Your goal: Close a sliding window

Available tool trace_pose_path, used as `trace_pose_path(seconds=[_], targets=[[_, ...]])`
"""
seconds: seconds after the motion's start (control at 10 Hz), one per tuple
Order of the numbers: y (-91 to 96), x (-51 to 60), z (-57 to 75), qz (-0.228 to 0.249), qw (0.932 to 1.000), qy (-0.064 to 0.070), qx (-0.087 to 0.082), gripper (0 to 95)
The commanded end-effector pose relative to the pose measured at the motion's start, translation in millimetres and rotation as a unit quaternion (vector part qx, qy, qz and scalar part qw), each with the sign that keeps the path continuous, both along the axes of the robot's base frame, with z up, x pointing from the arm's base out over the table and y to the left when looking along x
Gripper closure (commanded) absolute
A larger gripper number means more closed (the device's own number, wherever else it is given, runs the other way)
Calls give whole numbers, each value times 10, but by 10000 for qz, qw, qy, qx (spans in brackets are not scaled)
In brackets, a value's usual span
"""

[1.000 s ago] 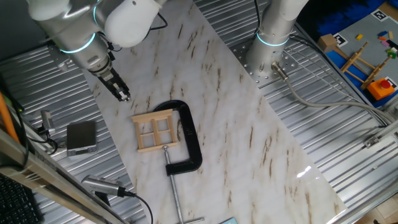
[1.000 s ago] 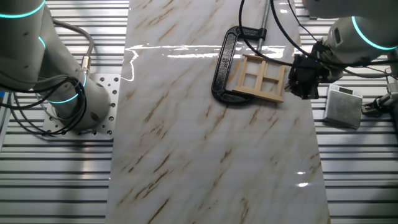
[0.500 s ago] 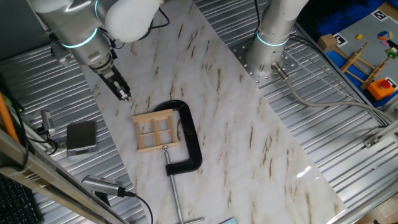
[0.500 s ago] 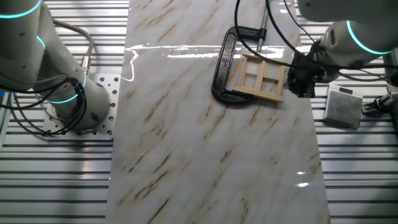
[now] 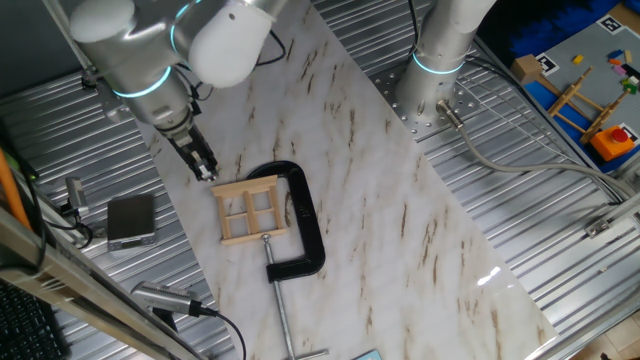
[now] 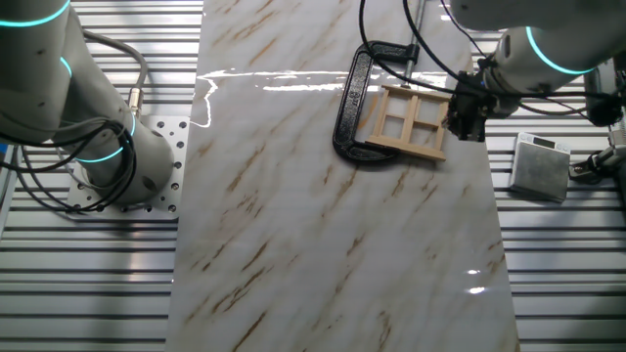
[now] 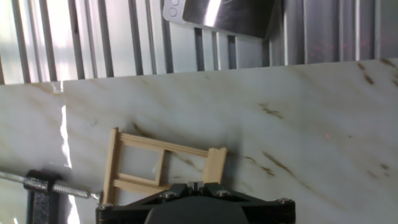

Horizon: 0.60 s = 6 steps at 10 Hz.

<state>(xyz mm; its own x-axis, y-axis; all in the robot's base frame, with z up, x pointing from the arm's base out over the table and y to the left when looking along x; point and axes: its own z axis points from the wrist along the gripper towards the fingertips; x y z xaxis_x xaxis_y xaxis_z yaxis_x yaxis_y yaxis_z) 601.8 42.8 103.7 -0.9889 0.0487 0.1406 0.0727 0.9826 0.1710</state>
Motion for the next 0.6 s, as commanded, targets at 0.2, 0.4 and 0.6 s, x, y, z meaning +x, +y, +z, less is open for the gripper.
trace_pose_path(seconds=[0.2,0.4,0.6], targets=[[206,1,-101,-123,9999,-11,12,950],[316,-4,-168,-148,9999,-22,4,950],[385,-12,-229,-154,9999,-43,-7,950]])
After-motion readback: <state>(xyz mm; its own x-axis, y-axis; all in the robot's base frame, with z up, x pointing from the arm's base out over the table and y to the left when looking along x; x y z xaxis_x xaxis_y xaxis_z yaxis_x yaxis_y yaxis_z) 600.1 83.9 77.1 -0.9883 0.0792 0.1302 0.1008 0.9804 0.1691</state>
